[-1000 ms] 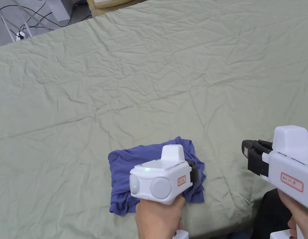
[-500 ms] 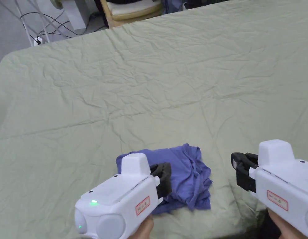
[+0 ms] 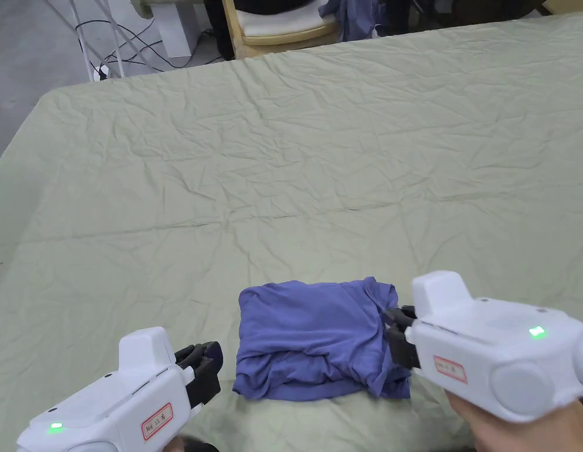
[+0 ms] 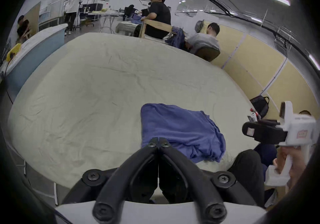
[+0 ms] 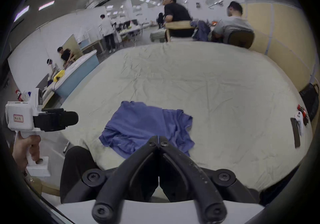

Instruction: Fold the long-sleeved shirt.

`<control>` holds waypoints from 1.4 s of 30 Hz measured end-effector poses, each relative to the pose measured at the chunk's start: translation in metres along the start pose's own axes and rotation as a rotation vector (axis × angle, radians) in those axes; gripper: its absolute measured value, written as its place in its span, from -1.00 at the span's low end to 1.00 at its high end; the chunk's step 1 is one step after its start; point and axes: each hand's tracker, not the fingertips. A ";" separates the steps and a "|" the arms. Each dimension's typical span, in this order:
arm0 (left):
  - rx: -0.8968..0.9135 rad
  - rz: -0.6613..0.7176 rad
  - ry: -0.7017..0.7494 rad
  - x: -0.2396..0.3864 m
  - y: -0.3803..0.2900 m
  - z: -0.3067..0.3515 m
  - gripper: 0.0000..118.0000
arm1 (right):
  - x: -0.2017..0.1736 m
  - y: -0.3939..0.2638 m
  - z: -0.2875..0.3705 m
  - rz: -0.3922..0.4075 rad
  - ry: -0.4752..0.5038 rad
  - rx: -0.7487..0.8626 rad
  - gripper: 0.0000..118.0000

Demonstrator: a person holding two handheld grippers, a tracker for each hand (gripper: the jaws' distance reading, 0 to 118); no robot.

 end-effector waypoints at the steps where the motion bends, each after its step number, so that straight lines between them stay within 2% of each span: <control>1: -0.003 -0.003 -0.001 -0.002 0.001 -0.002 -1.00 | 0.000 0.010 -0.013 0.029 0.005 -0.044 -0.99; 5: -0.024 0.013 -0.032 -0.010 0.006 -0.012 -1.00 | 0.006 0.038 -0.080 0.085 -0.004 -0.186 -0.99; 9: -0.056 0.030 -0.058 -0.019 0.009 -0.022 -1.00 | 0.016 0.030 -0.135 0.140 -0.039 -0.361 -0.99; 12: -0.086 0.029 -0.056 -0.024 0.010 -0.030 -1.00 | 0.023 0.015 -0.157 0.134 -0.043 -0.400 -0.99; 14: -0.104 0.028 -0.062 -0.030 0.010 -0.038 -1.00 | 0.027 0.018 -0.156 0.098 -0.027 -0.387 -0.99; 16: -0.125 0.035 -0.101 -0.037 0.011 -0.046 -0.93 | 0.028 0.018 -0.152 0.108 -0.020 -0.388 -0.99; 18: -0.156 0.043 -0.102 -0.046 0.014 -0.058 -0.55 | 0.029 0.017 -0.153 0.112 -0.013 -0.388 -0.99; 20: -0.206 0.043 -0.174 -0.061 0.018 -0.076 0.17 | 0.029 0.017 -0.151 0.105 -0.006 -0.385 -0.99; 21: -0.220 0.072 -0.240 -0.070 0.020 -0.085 0.25 | 0.029 0.016 -0.151 0.106 -0.006 -0.384 -0.99; 24: -0.280 0.171 -0.421 -0.101 0.023 -0.118 0.26 | 0.028 0.016 -0.151 0.123 -0.006 -0.379 -0.99; 30: -0.465 0.348 -0.549 -0.139 0.021 -0.188 0.27 | 0.030 0.015 -0.150 0.116 0.006 -0.373 -0.99; 33: -0.438 0.321 -0.670 -0.136 0.027 -0.207 0.26 | 0.030 0.014 -0.150 0.116 0.010 -0.372 -0.99; 35: -0.495 0.363 -0.696 -0.126 0.025 -0.221 0.26 | 0.030 0.014 -0.150 0.111 0.010 -0.371 -0.99; 37: -0.501 0.341 -0.752 -0.114 0.025 -0.231 0.26 | 0.030 0.013 -0.150 0.113 0.008 -0.367 -0.99; 40: -0.494 0.313 -0.761 -0.096 0.023 -0.242 0.24 | 0.031 0.011 -0.150 0.107 0.010 -0.359 -0.99; 42: -0.493 0.328 -0.762 -0.091 0.022 -0.242 0.07 | 0.033 0.010 -0.149 0.096 0.015 -0.356 -0.99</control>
